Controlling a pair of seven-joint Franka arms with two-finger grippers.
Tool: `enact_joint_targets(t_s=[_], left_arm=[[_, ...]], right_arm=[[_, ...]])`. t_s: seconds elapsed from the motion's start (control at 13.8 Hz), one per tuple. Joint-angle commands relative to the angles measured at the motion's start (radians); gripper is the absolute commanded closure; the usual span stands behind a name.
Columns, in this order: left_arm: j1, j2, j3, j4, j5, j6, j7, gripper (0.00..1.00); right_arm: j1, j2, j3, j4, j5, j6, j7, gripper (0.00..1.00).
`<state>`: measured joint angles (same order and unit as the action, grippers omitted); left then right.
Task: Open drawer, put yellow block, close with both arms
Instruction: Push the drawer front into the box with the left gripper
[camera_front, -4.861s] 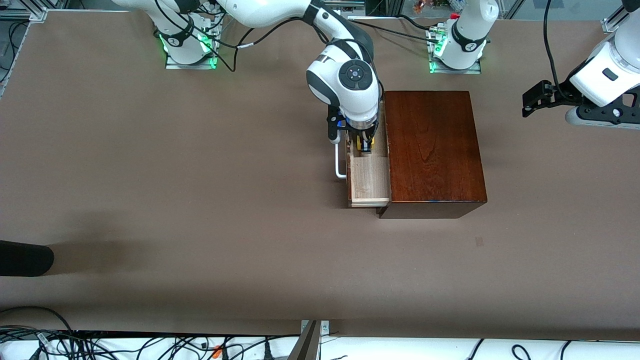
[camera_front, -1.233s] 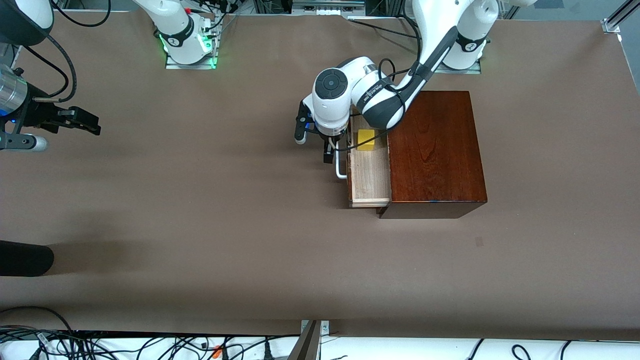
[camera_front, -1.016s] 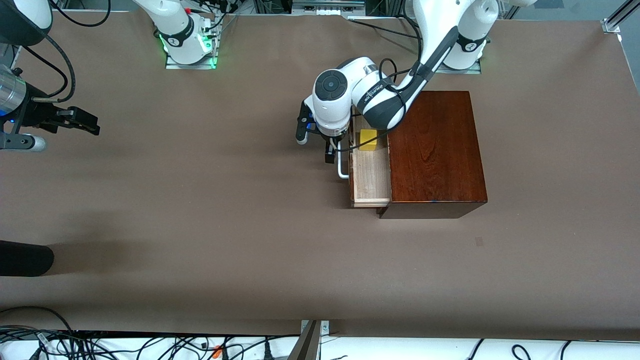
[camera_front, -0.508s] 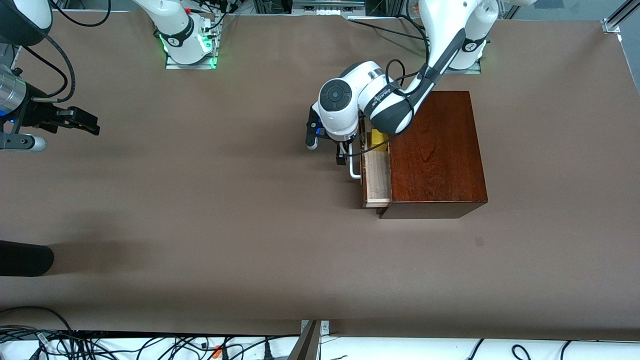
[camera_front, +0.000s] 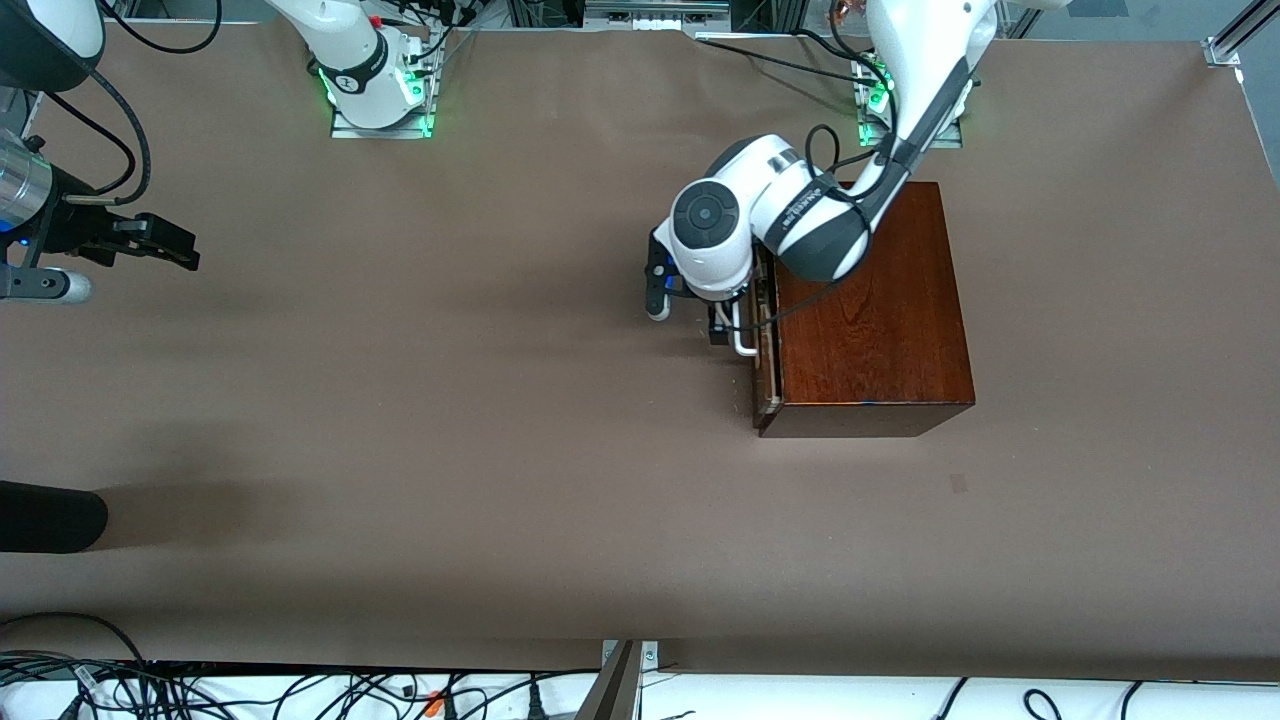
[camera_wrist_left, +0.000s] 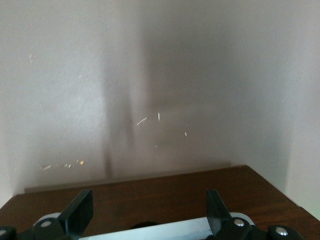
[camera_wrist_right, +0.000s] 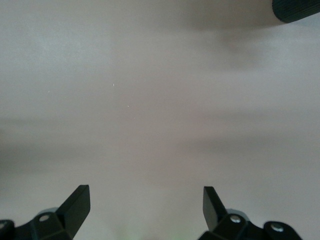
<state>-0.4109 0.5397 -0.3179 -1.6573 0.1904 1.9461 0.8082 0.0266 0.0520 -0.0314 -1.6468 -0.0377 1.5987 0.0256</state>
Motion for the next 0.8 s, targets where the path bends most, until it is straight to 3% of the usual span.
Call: enact_joint_targets(t_s=[0.0,0.73], left_arm=[[0.011,-0.023,0.003,0.001,0.034,-0.029,0.023,0.00],[0.014,-0.046,0.000,0.005,0.034,-0.067,0.025,0.00]], right_arm=[[-0.014,-0.020,0.011,-0.014,-0.013,0.001,-0.007,0.00],[-0.014,-0.017,0.011,-0.014,-0.014,0.000,-0.003,0.00]])
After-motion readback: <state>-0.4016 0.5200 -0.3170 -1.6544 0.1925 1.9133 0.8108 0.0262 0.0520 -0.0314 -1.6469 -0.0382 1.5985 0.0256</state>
